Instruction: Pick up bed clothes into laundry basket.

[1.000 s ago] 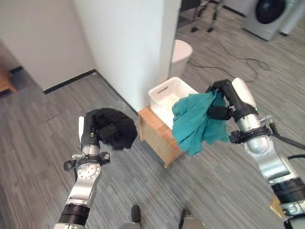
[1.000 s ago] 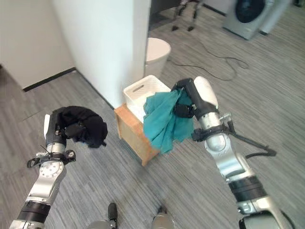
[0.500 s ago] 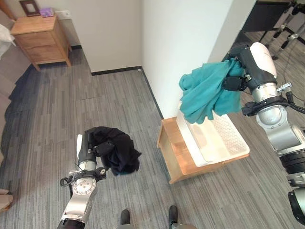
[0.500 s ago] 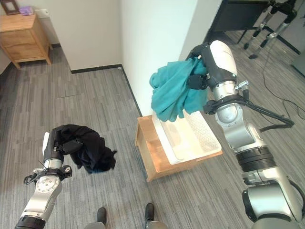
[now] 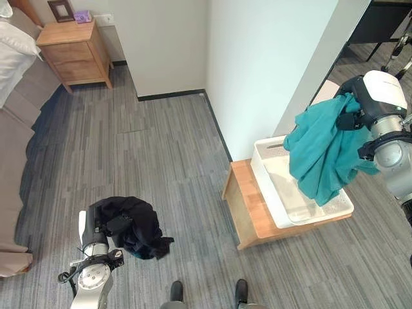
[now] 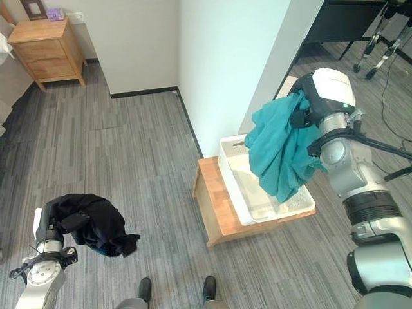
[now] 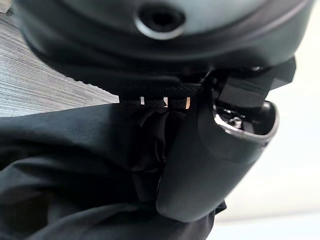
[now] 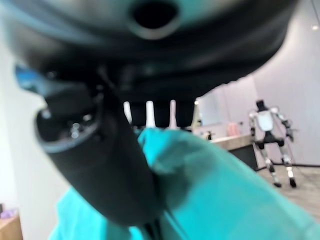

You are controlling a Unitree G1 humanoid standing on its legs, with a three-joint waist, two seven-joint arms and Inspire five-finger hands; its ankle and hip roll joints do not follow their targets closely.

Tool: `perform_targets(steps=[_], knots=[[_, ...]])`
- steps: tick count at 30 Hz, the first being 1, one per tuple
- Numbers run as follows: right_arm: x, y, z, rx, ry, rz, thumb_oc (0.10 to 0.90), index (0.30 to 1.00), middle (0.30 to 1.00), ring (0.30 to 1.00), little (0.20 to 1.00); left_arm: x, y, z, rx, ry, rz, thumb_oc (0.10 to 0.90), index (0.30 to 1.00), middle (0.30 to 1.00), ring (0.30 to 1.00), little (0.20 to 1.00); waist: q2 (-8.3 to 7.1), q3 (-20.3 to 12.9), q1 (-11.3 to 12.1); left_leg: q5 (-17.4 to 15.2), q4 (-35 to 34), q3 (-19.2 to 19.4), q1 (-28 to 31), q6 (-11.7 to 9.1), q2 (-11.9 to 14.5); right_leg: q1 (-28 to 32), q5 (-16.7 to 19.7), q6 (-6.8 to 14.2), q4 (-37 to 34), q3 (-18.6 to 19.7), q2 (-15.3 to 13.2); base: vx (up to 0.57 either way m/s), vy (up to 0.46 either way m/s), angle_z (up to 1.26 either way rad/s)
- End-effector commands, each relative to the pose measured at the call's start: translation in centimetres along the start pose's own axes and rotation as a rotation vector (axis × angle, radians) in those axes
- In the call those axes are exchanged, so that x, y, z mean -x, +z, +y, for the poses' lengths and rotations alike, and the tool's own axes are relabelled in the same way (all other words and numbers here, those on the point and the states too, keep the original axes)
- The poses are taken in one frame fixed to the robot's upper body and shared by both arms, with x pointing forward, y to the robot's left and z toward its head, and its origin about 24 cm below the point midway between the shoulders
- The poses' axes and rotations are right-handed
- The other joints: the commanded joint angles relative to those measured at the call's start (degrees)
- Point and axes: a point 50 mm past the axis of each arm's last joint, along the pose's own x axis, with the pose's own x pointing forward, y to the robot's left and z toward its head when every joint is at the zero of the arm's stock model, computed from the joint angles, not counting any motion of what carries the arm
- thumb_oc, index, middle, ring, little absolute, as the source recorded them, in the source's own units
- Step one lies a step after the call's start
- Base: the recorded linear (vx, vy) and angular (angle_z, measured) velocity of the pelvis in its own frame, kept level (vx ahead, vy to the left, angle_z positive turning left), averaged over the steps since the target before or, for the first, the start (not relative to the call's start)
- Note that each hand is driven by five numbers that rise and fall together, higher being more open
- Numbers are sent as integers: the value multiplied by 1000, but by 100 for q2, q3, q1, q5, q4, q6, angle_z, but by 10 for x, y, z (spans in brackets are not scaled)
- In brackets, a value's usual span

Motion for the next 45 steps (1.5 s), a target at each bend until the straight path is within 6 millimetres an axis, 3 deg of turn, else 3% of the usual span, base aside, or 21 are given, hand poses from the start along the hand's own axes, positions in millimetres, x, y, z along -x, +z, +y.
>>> perform_targets(steps=[1, 8, 13, 16, 18, 19, 21, 23, 27, 30, 36, 40, 42, 45], knots=[[-21, 22, -86, 65, -294, -82, 400, 300, 300, 300, 300, -16, 64, 13, -6, -13, -324, 400, 300, 300, 300, 300, -330, -634, 143, -359, 2, -140, -78, -304, 96, -17, -306, 356, 40, -273, -364, 0, 0, 0], [-18, 20, -83, 33, -302, -79, 400, 300, 300, 300, 300, -13, 64, 7, 22, -33, -326, 400, 300, 300, 300, 300, -101, -489, 91, -245, 2, -190, -264, -342, 118, -113, -347, 301, 40, -276, -326, -18, -26, 4], [-15, 14, -82, -7, -322, -61, 400, 300, 300, 300, 300, -12, 64, 4, 31, -41, -326, 400, 300, 300, 300, 300, 230, -276, 36, -121, 2, -199, -523, -393, 80, -363, -329, 281, 40, -270, -342, -55, 7, 3], [-15, 16, -81, -32, -333, -64, 400, 300, 300, 300, 300, -12, 64, 3, 40, -36, -329, 400, 300, 300, 300, 300, 335, -214, 15, -76, 2, -163, -610, -410, 68, -458, -331, 281, 40, -259, -337, -45, 20, 0], [-16, 26, -66, -95, -322, -88, 400, 300, 300, 300, 300, -12, 64, -6, 68, -45, -325, 400, 300, 300, 300, 300, 465, -112, -11, -32, 2, -115, -689, -428, 74, -544, -343, 280, 40, -251, -323, -41, 16, -1], [-15, 26, -66, -95, -322, -87, 400, 300, 300, 300, 300, -12, 64, -6, 68, -45, -325, 400, 300, 300, 300, 300, 464, -116, -9, -32, 2, -116, -692, -430, 77, -547, -343, 279, 40, -251, -320, -32, 3, -2], [-18, 36, -45, -152, -280, -95, 400, 300, 300, 300, 300, -12, 65, -16, 91, -67, -326, 400, 300, 300, 300, 300, 506, -61, -18, -6, 2, -74, -708, -447, 107, -543, -366, 259, 40, -261, -290, 0, 0, 0], [-20, 39, -27, -172, -227, -76, 800, 900, 900, 900, 900, -13, 67, -22, 101, -84, -331, 400, 300, 300, 300, 300, 495, -50, -16, 3, 2, -73, -698, -452, 130, -509, -382, 243, 40, -283, -274, 0, 0, 0], [-26, 37, -15, -174, -176, -31, 800, 900, 900, 900, 900, -14, 69, -28, 101, -101, -338, 400, 300, 300, 300, 300, 430, -55, -29, -1, 2, -45, -659, -464, 170, -438, -396, 226, 40, -309, -243, -2, -5, 4], [-27, 34, -20, -190, -172, -19, 800, 900, 900, 900, 900, -16, 70, -27, 92, -107, -341, 400, 300, 300, 300, 300, 327, -98, -72, -27, 2, -35, -600, -474, 208, -371, -403, 218, 40, -309, -230, 2, -6, 4], [-19, 6, -41, -192, -163, 30, 800, 900, 900, 900, 900, -17, 71, -13, 81, -94, -339, 400, 300, 300, 300, 300, 56, -306, -156, -165, 2, 0, -341, -454, 253, -173, -410, 215, 40, -232, -203, 25, 7, -1], [-11, -9, -41, -250, -137, 59, 800, 900, 900, 900, 900, -16, 67, -12, 90, -110, -315, 400, 300, 300, 300, 300, -57, -413, -230, -235, 2, 59, -199, -428, 271, -81, -412, 226, 40, -170, -206, 22, 34, -5], [0, -25, -43, -291, -141, 88, 800, 900, 900, 900, 900, -17, 67, -9, 96, -106, -310, 400, 300, 300, 300, 300, -112, -511, -363, -290, 2, 128, -101, -411, 277, -38, -392, 242, 40, -93, -211, 13, 66, -26], [29, -55, -28, -397, -176, 168, 800, 900, 900, 900, 900, -23, 96, 6, 92, -44, -430, 400, 300, 300, 300, 300, -106, -642, -584, -368, 2, 215, 2, -382, 276, -10, -387, 278, 40, 23, -221, 19, 59, -7]])
